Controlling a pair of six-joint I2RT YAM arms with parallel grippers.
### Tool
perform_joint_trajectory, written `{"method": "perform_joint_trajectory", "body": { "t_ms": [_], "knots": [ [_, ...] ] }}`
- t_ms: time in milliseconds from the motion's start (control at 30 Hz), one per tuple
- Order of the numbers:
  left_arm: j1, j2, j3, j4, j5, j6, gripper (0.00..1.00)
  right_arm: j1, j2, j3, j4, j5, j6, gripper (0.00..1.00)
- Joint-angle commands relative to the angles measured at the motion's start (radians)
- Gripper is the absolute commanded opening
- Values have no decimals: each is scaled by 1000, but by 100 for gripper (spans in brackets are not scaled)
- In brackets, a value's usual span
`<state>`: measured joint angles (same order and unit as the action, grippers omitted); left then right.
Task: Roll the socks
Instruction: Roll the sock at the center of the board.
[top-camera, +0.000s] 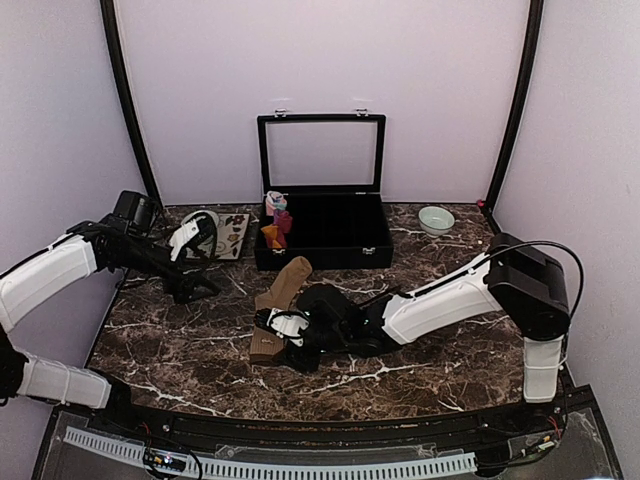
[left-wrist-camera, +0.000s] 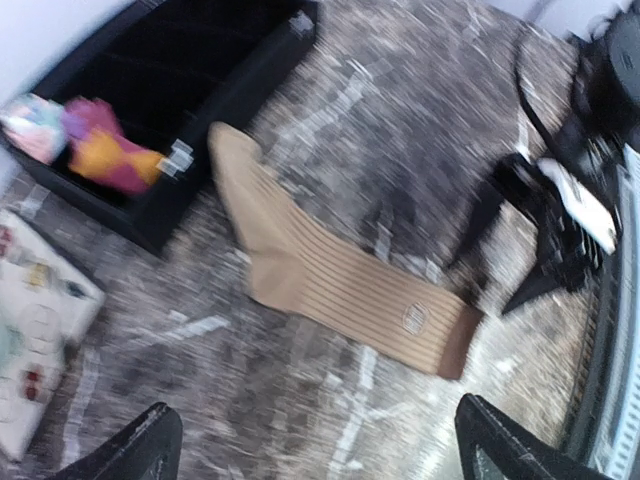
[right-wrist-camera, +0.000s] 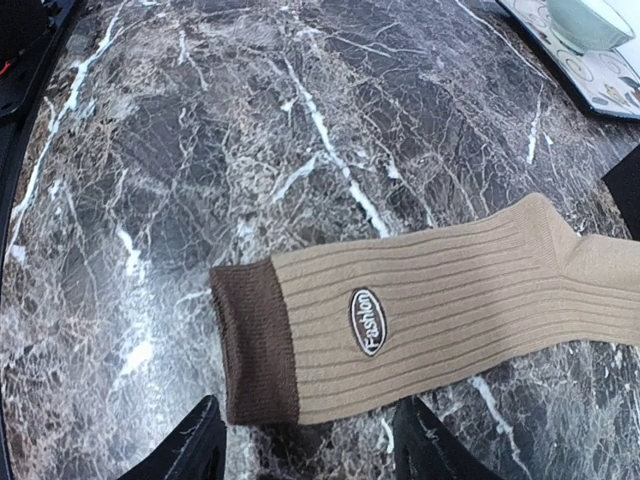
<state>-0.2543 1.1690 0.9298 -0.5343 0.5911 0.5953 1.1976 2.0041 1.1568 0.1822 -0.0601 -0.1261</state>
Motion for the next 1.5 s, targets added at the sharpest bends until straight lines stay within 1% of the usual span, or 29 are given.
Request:
{"method": "perform_joint_trajectory", "body": {
  "t_ms": [0,67,167,233,300,400,533,667,800,900,1000,1133,1267,1467],
  "knots": [
    [0,24,-82,-209,111,161,95,3,43,44,70,-6,-61,54],
    [9,-18,-132,-182,136,186,95,7,59,61,70,-10,-72,52],
    [21,-108,-216,-109,203,195,98,19,77,77,58,-23,-88,51],
    [21,-138,-249,-106,226,224,99,24,88,78,51,-40,-89,50],
    [22,-127,-252,-123,223,237,99,28,97,74,49,-50,-83,48],
    [22,-93,-247,-183,211,306,97,29,100,59,59,-62,-70,45],
    [21,-77,-260,-177,195,351,94,30,108,49,61,-58,-57,41],
    [21,-75,-270,-138,210,375,88,29,123,60,46,-52,-46,32],
    [9,-64,-274,-112,221,404,82,27,135,60,40,-51,-23,16],
    [-22,-42,-283,-91,200,419,78,26,143,64,26,-61,-2,7],
    [-73,-19,-296,-73,159,430,75,23,148,75,11,-77,17,0],
    [-130,-2,-308,-52,102,448,71,8,150,83,3,-126,58,0],
    [-175,22,-311,-6,71,440,59,-3,158,103,-27,-180,78,0],
    [-257,75,-305,73,25,443,46,-40,190,118,-41,-279,150,0]
  ]
}}
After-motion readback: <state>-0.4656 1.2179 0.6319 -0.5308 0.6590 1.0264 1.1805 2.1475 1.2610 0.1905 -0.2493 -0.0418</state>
